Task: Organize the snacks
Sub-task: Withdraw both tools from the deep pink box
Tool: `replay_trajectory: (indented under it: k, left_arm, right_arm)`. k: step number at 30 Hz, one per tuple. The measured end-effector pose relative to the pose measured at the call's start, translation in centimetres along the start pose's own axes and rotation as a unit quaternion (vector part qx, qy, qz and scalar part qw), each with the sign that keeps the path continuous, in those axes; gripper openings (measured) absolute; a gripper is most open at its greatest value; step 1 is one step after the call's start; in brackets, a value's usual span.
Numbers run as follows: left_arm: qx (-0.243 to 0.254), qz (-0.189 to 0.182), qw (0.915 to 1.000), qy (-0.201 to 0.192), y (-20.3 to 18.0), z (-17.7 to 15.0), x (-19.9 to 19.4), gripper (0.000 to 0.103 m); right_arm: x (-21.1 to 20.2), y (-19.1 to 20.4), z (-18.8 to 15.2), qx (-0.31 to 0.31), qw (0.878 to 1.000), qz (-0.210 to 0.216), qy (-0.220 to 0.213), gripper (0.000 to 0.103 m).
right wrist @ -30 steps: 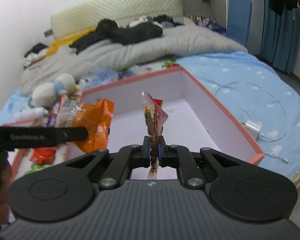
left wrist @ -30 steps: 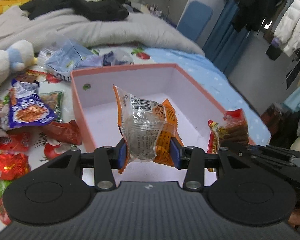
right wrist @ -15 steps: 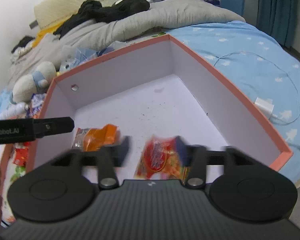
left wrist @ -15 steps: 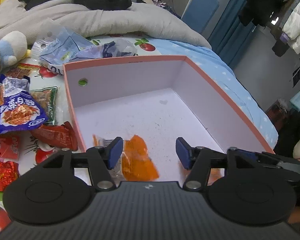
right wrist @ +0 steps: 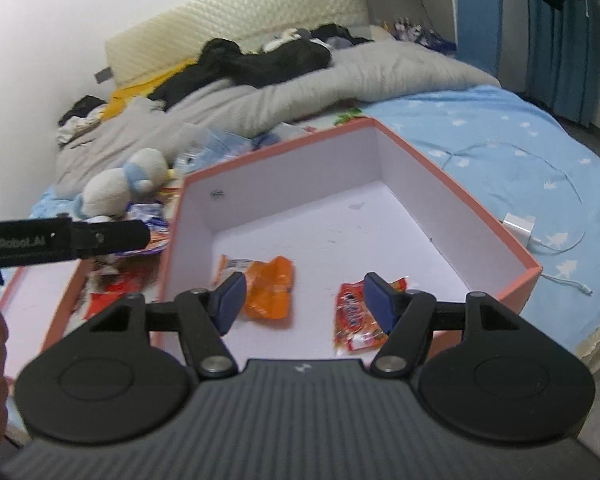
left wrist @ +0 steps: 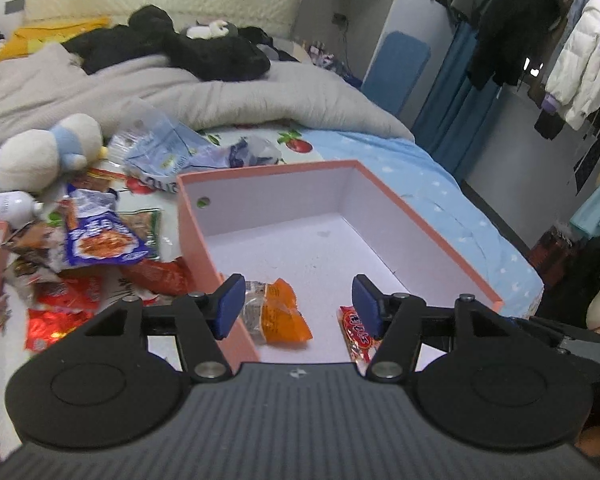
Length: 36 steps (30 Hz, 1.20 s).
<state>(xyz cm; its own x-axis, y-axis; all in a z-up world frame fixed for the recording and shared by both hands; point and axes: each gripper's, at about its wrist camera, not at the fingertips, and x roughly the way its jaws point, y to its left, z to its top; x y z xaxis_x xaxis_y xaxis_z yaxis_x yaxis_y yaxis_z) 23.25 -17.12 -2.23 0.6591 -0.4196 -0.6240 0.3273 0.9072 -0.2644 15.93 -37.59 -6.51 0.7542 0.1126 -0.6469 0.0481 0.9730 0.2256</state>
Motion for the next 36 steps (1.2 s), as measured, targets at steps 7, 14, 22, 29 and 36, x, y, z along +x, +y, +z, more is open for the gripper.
replay_trajectory:
  k: [7,14,22,29,36]
  left_arm:
    - [0.000,0.010,0.9996,-0.028,-0.6,-2.0,-6.6,0.065]
    - [-0.009,0.037,0.9983,-0.044,-0.6,-4.7,-12.2,0.065]
    - [-0.030,0.077,0.9960,-0.036,0.7,-9.0,-16.9,0.065]
    - [-0.046,0.099,0.9936,-0.030,1.8,-11.6,-19.2,0.066]
    - [-0.051,0.121,0.9907,-0.033,2.9,-13.4,-20.2,0.068]
  right_arm:
    - [-4.4,2.7,-1.2,-0.014,0.999,0.024,-0.024,0.067]
    - [-7.4,5.0,-2.9,-0.029,0.998,0.054,-0.036,0.067]
    - [-9.3,7.0,-5.8,-0.047,0.996,0.078,-0.026,0.067]
    - [-10.2,8.9,-7.2,-0.073,0.992,0.104,-0.022,0.067]
    - [-9.8,10.5,-7.6,-0.094,0.987,0.124,-0.024,0.067]
